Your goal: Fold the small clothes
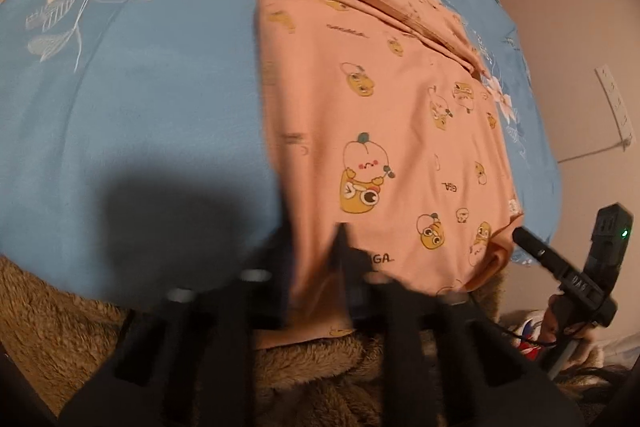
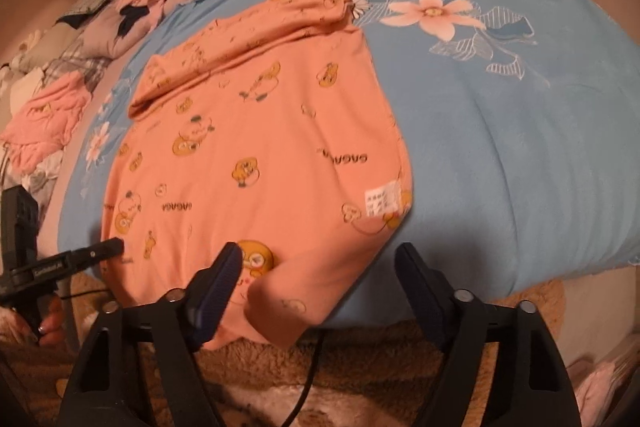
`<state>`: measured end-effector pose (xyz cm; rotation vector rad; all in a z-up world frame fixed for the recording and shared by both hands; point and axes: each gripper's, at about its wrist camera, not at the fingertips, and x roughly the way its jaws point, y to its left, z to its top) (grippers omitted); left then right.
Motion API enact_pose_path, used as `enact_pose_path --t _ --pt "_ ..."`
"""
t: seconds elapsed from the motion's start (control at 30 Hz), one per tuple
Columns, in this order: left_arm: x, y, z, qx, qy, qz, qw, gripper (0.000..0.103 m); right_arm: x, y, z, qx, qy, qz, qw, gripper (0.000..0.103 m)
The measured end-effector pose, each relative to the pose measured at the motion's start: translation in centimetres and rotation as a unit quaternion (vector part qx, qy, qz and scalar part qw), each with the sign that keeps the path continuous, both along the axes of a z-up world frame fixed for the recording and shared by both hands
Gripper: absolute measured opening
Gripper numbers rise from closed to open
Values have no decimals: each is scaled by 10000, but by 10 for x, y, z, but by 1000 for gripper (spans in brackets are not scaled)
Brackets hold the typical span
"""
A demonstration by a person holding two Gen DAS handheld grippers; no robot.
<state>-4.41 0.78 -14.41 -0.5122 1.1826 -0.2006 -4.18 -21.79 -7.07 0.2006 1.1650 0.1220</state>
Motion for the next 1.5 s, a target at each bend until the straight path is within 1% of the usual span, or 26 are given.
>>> enact_pose_path --t 0.07,0.13,0.17,0.2,0.23,0.27,0.33,0.4,0.5,0.53,0.6,0.67,0.73,0.8,0.87,0.9,0.97,1.03,1.1,1.13,1.23,1.37,1.4,1.43,1.47,1.5 --pt "-1 4 0 -161 26 165 9997 8 0 2 -3 -39 52 46 10000 69" --pt "-1 2 3 -94 -1 162 9998 7 1 4 -5 -106 135 82 9998 45" --pt "-1 0 7 -60 -42 138 9999 7 1 5 -6 -120 167 136 9997 38" --pt "-1 -1 10 -94 -89 116 9998 7 2 7 -6 -154 167 208 9995 22" --pt "0 -1 14 -173 -153 94 9997 7 1 8 -6 -162 148 228 9995 11" --pt "3 0 19 -299 -239 88 9992 7 2 8 -4 -173 125 261 9994 11" --pt "8 5 30 -428 -471 135 9979 7 3 6 3 -73 16 289 9996 10" --pt "14 9 39 -407 -605 154 9972 7 6 4 12 173 -140 312 9993 10" --pt "27 14 52 -394 -809 166 9958 7 16 3 23 308 -378 295 9984 10" --pt "34 17 54 -376 -830 194 9957 7 22 1 26 357 -456 228 9981 10" --pt "48 21 53 -407 -803 278 9956 7 34 -4 28 619 -575 86 9964 10" --pt "66 25 47 -448 -659 380 9961 7 44 -7 26 775 -626 -67 9950 10" --pt "79 26 41 -413 -653 358 9964 8 58 -9 21 714 -638 -197 9952 10" --pt "93 27 33 -291 -598 353 9972 8 68 -9 17 626 -641 -276 9956 10" --pt "106 27 24 -172 -494 381 9979 11 78 -10 12 623 -595 -369 9956 10" --pt "111 27 18 -96 -379 417 9984 11 82 -11 8 638 -585 -416 9954 10" --pt "116 29 10 -148 -265 483 9984 11 86 -13 3 572 -526 -487 9958 10" --pt "117 30 9 -168 -273 518 9981 11 89 -14 -5 517 -458 -549 9961 10" --pt "116 29 11 -144 -314 431 9985 12 90 -15 -10 511 -398 -588 9962 10" --pt "114 30 14 -161 -317 394 9986 15 90 -15 -10 502 -392 -584 9963 10" --pt "105 33 20 -284 -300 364 9985 31 86 -16 -2 389 -450 -519 9969 10" --pt "88 38 26 -264 -270 416 9984 31 78 -17 9 229 -593 -486 9968 12" --pt "84 40 27 -286 -258 431 9983 31 73 -17 12 135 -617 -484 9968 17" --pt "78 42 28 -294 -249 438 9983 33 69 -17 14 69 -632 -493 9968 28" --pt "74 42 29 -280 -246 440 9983 40 67 -16 15 32 -638 -497 9967 35" --pt "69 42 29 -227 -238 437 9985 45 63 -17 16 23 -659 -497 9966 46"
